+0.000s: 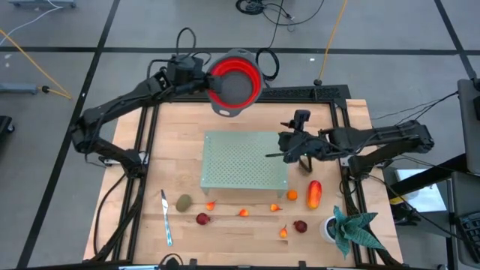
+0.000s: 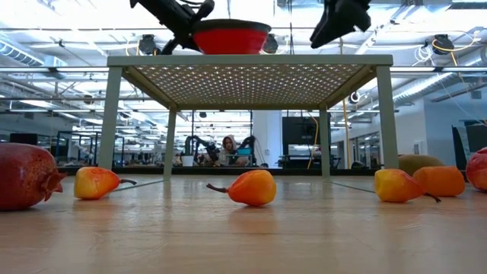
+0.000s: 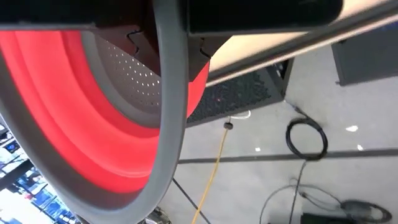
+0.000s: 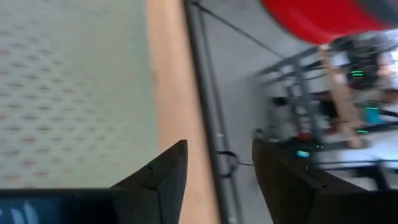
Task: Pick & Place Fruit
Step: Put the strainer on the shelf
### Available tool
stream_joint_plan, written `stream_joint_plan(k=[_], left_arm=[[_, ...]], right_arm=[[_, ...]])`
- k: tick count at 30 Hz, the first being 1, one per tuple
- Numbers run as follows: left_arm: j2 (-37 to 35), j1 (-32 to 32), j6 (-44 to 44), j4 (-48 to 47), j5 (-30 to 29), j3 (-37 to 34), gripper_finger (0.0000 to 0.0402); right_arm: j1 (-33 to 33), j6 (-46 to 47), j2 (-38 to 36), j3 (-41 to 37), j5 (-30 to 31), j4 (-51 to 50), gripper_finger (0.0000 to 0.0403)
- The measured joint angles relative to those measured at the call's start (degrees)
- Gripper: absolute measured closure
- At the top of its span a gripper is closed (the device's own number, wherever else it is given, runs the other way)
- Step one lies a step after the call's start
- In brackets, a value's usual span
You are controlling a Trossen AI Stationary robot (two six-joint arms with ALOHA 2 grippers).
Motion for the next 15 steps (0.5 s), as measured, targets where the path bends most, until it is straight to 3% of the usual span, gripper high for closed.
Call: stream_joint_plan(k=[5,13,15], left_arm=[[-0.86,0.00,-2.60,-2.35,2.65,0.00,0.0390],[-0.84,-0.17,-5.56,-5.07,7.75,0.00,0.0390],[-0.84,-0.53,-6.27,-5.56,7.85,0.00,0.0390]], right_arm=[[-1.83,3.25,-1.11,0.00,-7.34,-4.43,0.0274],[-4.05,3.68,-3.31,-0.02,-17.89,-7.40,0.0388],[-4.78,3.70,-4.15,-0.02,-20.80,-7.68,0.0397]])
